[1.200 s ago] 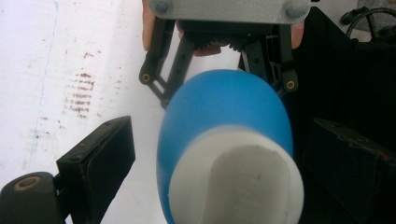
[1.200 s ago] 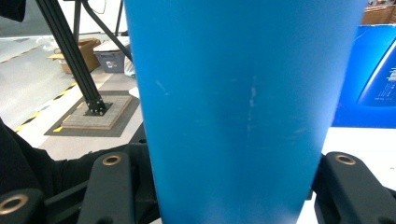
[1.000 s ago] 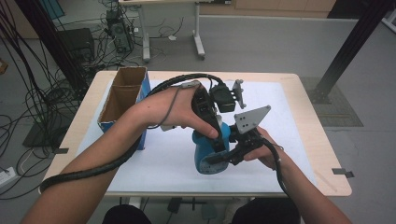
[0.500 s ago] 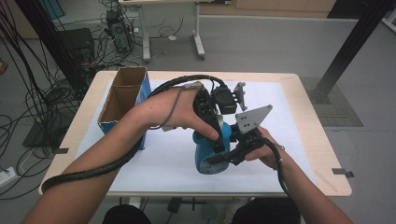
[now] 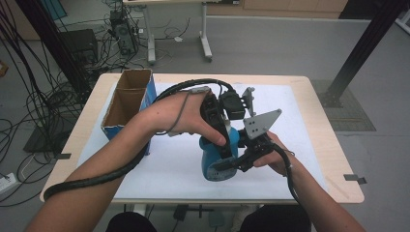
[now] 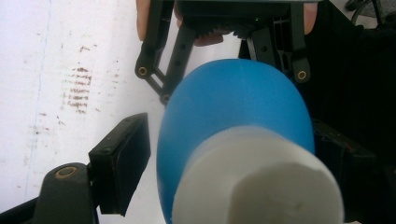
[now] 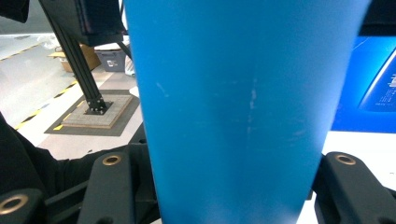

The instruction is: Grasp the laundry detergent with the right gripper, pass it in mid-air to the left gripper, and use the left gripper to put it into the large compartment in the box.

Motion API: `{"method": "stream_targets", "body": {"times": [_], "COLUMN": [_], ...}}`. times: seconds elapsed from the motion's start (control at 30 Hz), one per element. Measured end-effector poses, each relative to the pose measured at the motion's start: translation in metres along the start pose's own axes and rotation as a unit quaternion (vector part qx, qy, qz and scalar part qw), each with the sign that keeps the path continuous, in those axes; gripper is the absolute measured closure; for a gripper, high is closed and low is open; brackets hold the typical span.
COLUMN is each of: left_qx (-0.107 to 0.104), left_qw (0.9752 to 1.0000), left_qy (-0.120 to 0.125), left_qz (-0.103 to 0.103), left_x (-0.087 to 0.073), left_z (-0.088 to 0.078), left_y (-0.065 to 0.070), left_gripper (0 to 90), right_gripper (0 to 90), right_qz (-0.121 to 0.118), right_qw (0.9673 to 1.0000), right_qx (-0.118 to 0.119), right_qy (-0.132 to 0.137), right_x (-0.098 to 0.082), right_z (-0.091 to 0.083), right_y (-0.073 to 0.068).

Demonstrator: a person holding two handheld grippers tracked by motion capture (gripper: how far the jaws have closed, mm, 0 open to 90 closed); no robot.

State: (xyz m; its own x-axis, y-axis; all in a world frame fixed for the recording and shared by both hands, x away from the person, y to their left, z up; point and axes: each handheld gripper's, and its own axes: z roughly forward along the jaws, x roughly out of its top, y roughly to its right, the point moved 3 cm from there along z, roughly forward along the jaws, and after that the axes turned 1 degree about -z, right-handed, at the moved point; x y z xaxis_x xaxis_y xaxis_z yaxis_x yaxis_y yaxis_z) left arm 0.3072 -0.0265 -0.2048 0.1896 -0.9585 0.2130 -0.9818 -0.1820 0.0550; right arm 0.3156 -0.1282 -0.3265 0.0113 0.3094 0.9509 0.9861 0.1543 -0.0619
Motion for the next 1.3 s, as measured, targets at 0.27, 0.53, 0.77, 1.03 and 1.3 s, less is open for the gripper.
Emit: {"method": "stream_targets", "body": {"times": [0.27,0.53,0.77,1.03,1.3], "left_qx": [-0.003,-0.005,-0.004,-0.001,0.000], "left_qw": [1.0000,1.0000,0.9999,0.9999,0.9999], "left_qy": [-0.005,-0.007,-0.009,-0.010,-0.008], "left_qz": [0.003,0.006,0.009,0.014,0.013], "left_x": [0.0009,0.0022,0.0040,0.0059,0.0075], "left_z": [-0.0001,0.0013,0.0006,0.0004,0.0002], "left_y": [0.0004,0.0010,0.0016,0.0020,0.0022], "left_gripper": [28.5,33.4,37.3,37.4,37.4], "right_gripper": [43.9,43.9,43.9,43.9,44.0], "right_qz": [-0.001,-0.001,-0.002,-0.003,-0.003], "right_qw": [1.0000,1.0000,1.0000,1.0000,0.9999], "right_qx": [0.000,-0.002,-0.004,-0.007,-0.008], "right_qy": [0.000,0.003,0.004,0.004,0.005], "right_x": [0.0001,0.0005,0.0003,0.0003,0.0005], "right_z": [-0.0002,-0.0022,-0.0034,-0.0049,-0.0068], "right_y": [-0.0007,-0.0010,-0.0009,-0.0009,-0.0010]}}
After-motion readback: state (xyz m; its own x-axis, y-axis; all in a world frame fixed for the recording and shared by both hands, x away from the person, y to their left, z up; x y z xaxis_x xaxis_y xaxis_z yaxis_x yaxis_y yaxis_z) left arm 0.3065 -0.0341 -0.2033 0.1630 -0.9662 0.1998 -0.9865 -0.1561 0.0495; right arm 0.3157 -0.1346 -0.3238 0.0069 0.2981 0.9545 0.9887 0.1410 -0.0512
